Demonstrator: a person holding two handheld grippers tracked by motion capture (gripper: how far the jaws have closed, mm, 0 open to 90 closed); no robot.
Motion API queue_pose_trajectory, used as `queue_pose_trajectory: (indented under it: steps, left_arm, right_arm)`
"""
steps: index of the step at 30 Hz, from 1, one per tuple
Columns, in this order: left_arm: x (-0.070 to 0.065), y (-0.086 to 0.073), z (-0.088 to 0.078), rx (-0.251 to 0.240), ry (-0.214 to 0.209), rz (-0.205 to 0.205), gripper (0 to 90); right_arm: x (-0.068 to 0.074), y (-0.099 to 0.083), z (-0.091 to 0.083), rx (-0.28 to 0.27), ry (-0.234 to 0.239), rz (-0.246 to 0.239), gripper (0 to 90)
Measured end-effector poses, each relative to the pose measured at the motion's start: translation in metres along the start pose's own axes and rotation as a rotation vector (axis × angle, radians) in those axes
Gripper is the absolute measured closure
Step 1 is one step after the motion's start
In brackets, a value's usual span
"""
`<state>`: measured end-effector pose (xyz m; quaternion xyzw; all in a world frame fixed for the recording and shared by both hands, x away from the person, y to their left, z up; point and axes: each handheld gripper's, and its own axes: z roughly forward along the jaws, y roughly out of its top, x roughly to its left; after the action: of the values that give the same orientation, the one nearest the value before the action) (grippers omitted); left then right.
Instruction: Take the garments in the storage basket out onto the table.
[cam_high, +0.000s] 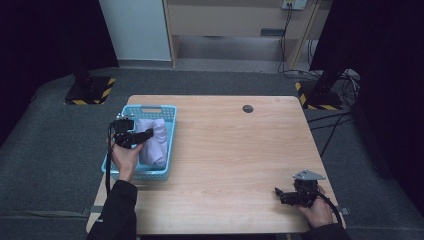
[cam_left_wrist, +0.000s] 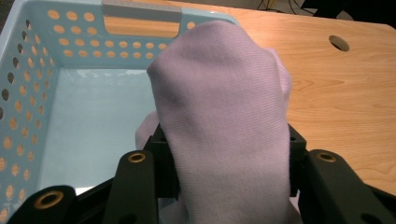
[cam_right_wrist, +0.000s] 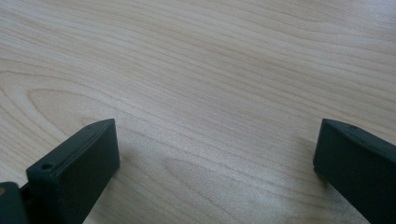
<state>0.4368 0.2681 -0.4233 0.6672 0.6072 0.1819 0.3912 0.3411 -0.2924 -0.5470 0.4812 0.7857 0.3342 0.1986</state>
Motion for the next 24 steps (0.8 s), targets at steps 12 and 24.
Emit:
queue_pose_trajectory:
  steps: [12,24]
  left_arm:
    - [-0.004,0.003,-0.019,-0.031,-0.029,-0.004,54.1]
    - [-0.008,0.005,-0.033,-0.059,-0.055,-0.002,53.9]
  right_arm:
    - [0.000,0.000,0.000,0.000,0.000,0.000,0.6]
    - [0.000,0.000,0.000,0.000,0.000,0.000,0.7]
